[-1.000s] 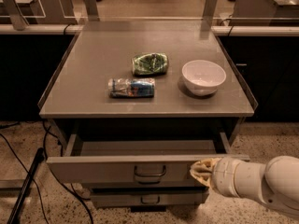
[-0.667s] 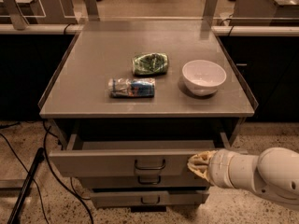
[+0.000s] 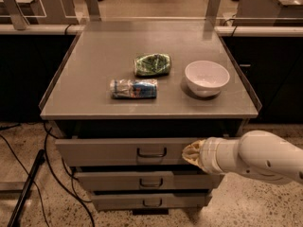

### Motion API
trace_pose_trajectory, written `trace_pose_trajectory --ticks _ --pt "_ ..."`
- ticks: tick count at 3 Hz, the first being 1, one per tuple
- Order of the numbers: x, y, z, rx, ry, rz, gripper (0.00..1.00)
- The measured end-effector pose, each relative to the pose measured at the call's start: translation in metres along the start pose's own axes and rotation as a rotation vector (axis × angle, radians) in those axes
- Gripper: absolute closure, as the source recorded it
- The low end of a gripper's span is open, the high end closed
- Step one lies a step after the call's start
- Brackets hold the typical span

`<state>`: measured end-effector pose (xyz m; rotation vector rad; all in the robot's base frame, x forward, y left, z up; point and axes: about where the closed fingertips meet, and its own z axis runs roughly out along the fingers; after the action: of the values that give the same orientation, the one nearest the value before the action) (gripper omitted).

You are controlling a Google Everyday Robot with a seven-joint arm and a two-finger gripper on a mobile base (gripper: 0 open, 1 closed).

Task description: Close top drawer

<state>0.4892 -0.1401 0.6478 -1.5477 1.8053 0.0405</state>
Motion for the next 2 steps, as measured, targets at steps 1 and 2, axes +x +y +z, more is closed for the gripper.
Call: trace_pose_trajectory --ticks 1,2 --pt "-0.0041 -0.0118 0.017 -0.014 0.016 -0.007 1.0" --pt "-0.0037 -0.0091 0.0152 -0.014 0.016 -0.007 1.0"
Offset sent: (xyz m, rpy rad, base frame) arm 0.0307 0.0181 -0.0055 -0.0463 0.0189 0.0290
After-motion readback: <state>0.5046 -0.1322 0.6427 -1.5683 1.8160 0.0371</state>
